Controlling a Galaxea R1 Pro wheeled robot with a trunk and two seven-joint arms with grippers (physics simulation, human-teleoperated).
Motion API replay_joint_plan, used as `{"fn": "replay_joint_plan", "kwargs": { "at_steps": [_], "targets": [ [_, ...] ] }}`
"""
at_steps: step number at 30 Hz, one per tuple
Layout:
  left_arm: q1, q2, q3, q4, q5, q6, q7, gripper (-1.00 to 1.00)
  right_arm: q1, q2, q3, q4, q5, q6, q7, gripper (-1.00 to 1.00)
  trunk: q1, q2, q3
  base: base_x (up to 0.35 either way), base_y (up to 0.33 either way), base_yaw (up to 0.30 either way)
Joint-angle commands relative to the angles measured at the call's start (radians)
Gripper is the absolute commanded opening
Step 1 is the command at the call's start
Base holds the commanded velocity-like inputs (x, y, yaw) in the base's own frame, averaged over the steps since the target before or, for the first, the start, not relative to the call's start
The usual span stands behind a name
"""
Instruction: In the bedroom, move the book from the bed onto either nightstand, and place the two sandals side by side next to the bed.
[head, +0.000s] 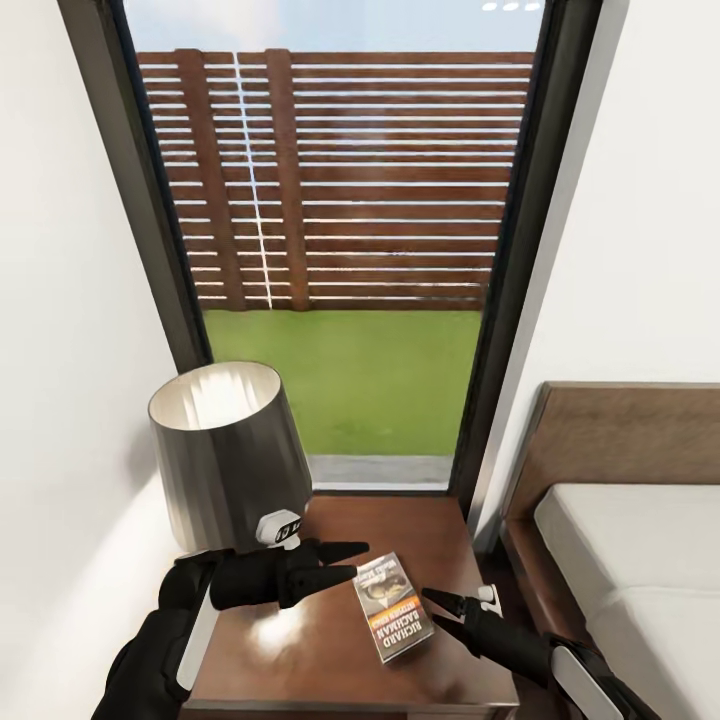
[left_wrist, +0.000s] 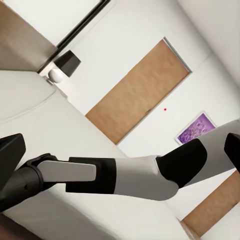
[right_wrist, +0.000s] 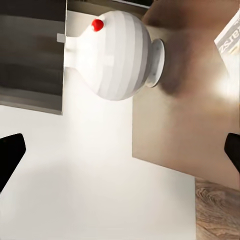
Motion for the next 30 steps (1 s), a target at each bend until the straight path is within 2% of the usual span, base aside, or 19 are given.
{"fn": "replay_joint_plan", "kwargs": {
  "at_steps": [1,10,16,19,27,30],
  "targets": [
    [0.0,-0.001,0.001,0.0,-0.003,0.011,-0.005,1.0,0.0,-0.001,0.004,0.0,-0.009,0.006,-0.001,1.0,-0.004,0.007,0.002,0.0,0.0,0.0],
    [0.0,-0.002,-0.001,0.003,-0.005,0.01,-0.004,1.0,-0.001,-0.001,0.004,0.0,-0.009,0.006,-0.003,1.0,-0.039,0.07,0.03,0.0,0.0,0.0],
    [0.0,-0.005,-0.002,0.05,-0.01,0.008,0.006,1.0,0.0,0.0,0.004,0.0,-0.009,0.005,-0.003,1.0,-0.062,0.112,0.049,0.0,0.0,0.0],
    [0.0,-0.005,-0.002,0.101,-0.016,0.006,0.071,1.0,-0.001,0.0,0.005,0.0,-0.009,0.005,-0.004,1.0,-0.073,0.133,0.059,0.0,0.0,0.0],
    [0.0,0.003,0.003,0.124,-0.02,0.002,0.199,1.0,0.0,-0.002,0.0,0.009,-0.007,0.002,-0.005,1.0,-0.104,0.189,0.084,0.0,0.0,0.0],
    [0.0,0.03,0.006,0.233,-0.054,-0.068,0.29,1.0,0.0,-0.003,-0.004,0.094,-0.006,0.0,-0.006,1.0,-0.115,0.21,0.093,0.0,0.0,0.0]
  ]
}}
